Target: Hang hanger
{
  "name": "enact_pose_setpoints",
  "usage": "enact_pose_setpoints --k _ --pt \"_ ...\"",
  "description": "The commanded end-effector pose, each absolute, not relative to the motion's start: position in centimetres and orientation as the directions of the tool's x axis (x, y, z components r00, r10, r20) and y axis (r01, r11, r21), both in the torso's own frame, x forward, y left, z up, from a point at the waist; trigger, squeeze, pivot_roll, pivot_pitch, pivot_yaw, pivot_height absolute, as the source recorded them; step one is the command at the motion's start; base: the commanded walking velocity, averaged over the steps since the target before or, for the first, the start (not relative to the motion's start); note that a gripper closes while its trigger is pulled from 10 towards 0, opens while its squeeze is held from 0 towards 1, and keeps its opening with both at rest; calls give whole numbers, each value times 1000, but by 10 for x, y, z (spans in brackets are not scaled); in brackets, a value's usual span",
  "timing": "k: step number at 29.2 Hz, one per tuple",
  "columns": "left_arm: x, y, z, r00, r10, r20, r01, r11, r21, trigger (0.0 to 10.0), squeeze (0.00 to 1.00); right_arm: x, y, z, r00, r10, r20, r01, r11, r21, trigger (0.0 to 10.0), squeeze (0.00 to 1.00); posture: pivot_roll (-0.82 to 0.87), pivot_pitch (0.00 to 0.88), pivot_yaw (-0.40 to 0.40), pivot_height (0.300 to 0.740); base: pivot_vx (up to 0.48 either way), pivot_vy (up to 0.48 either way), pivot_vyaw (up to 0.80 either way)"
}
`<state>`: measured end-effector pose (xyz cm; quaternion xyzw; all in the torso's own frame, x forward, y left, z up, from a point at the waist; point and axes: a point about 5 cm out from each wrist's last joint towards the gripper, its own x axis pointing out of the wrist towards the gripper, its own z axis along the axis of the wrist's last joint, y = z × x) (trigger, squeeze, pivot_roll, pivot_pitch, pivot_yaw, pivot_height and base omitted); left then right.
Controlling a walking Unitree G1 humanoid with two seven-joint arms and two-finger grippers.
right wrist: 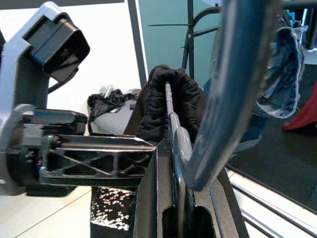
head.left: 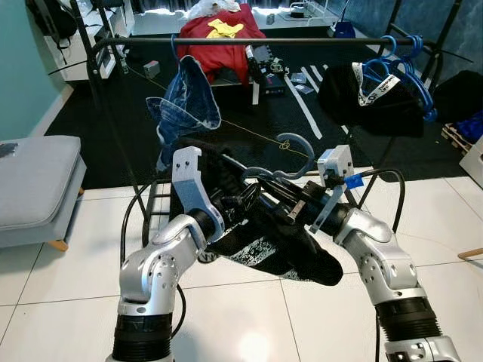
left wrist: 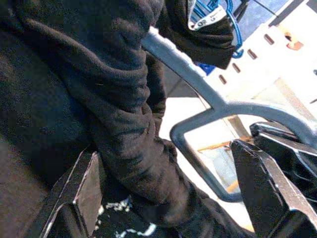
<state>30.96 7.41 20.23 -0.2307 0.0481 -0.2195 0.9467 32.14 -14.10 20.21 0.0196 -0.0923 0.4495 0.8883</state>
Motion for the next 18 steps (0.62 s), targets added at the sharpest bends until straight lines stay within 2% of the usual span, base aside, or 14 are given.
enact_pose_setpoints --k 1,3,6,9,12,18 --pt "310 70 205 906 -422 19 386 809 -443 10000 0 317 -136 209 541 814 214 -824 564 -62 0 0 34 113 6 740 0 0 0" --pt "313 75 202 925 -380 6 357 864 -354 10000 0 315 -134 209 528 823 210 -834 549 -58 0 0 33 116 6 740 0 0 0" --pt "314 78 201 935 -355 3 341 895 -286 10000 0 314 -133 208 522 827 209 -838 543 -56 0 0 32 118 5 740 0 0 0" --pt "318 91 200 967 -254 18 255 959 -128 10000 0 313 -131 209 511 834 209 -845 531 -54 0 0 33 121 6 740 0 0 0" --pt "318 97 207 975 -214 66 220 970 -104 10000 0 313 -132 210 510 834 210 -846 531 -54 0 0 34 122 5 740 0 0 0" --pt "314 96 216 964 -247 103 257 962 -91 10000 0 313 -133 210 512 833 210 -844 533 -55 0 0 35 121 6 740 0 0 0"
